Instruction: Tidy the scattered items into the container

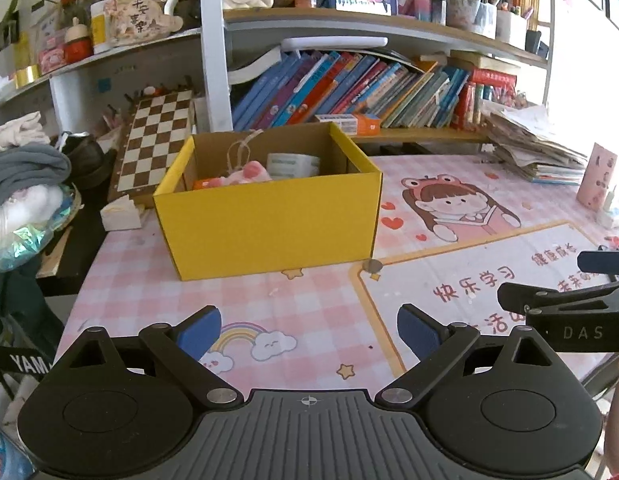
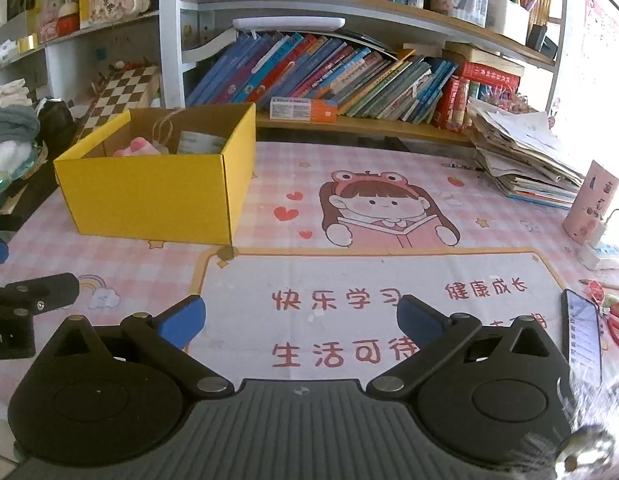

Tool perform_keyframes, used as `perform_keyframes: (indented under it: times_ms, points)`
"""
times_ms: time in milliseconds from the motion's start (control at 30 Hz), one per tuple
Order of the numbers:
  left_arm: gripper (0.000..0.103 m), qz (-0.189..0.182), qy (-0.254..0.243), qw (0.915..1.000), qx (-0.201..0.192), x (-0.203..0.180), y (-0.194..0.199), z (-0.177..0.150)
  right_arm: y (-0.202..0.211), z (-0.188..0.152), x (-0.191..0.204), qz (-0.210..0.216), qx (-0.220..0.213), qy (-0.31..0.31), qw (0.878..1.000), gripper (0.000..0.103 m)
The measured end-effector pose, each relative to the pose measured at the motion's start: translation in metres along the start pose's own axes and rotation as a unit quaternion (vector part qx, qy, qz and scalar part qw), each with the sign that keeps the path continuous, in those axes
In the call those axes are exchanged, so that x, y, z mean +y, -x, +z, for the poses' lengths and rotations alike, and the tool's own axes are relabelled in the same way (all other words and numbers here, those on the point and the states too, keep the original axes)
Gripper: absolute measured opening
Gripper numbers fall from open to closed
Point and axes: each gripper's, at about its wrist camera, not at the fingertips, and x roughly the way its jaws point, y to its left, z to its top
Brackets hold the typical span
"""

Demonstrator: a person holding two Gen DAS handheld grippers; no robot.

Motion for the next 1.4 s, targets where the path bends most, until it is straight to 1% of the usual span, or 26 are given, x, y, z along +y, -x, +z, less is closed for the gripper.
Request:
perform_keyframes:
  times_ms: [400,433,500,1233,1300,1400]
  points:
    - [0.098,0.005,0.003,1.0000,0.004,-0.007,0.002,-0.003,-0.001,-0.003,0.001,0.011,0.009,0.016,1.000,0.103]
    - [0.098,0.005,0.004,1.0000,0.004,-0.007,0.002,-0.003,-0.001,-0.003,0.001,0.011,0.010,0.016,1.000,0.103]
    - [0.102,0.006,0.005,1.0000,0.004,-0.007,0.002,-0.003,0.000,-0.004,0.001,0.011,0.011,0.015,1.000,0.103]
    - [0.103,-0.006,-0.001,0.9999,0.013,-0.013,0.004,-0.007,0.002,-0.007,0.000,0.015,0.016,0.013,1.000,0.103]
    - [0.103,-0.006,-0.002,0.9999,0.014,-0.014,0.004,-0.007,0.003,-0.009,0.007,0.010,0.016,0.010,1.000,0.103]
    - [0.103,-0.008,-0.004,0.9999,0.015,-0.015,0.004,-0.007,0.003,-0.010,0.007,0.008,0.016,0.008,1.000,0.103]
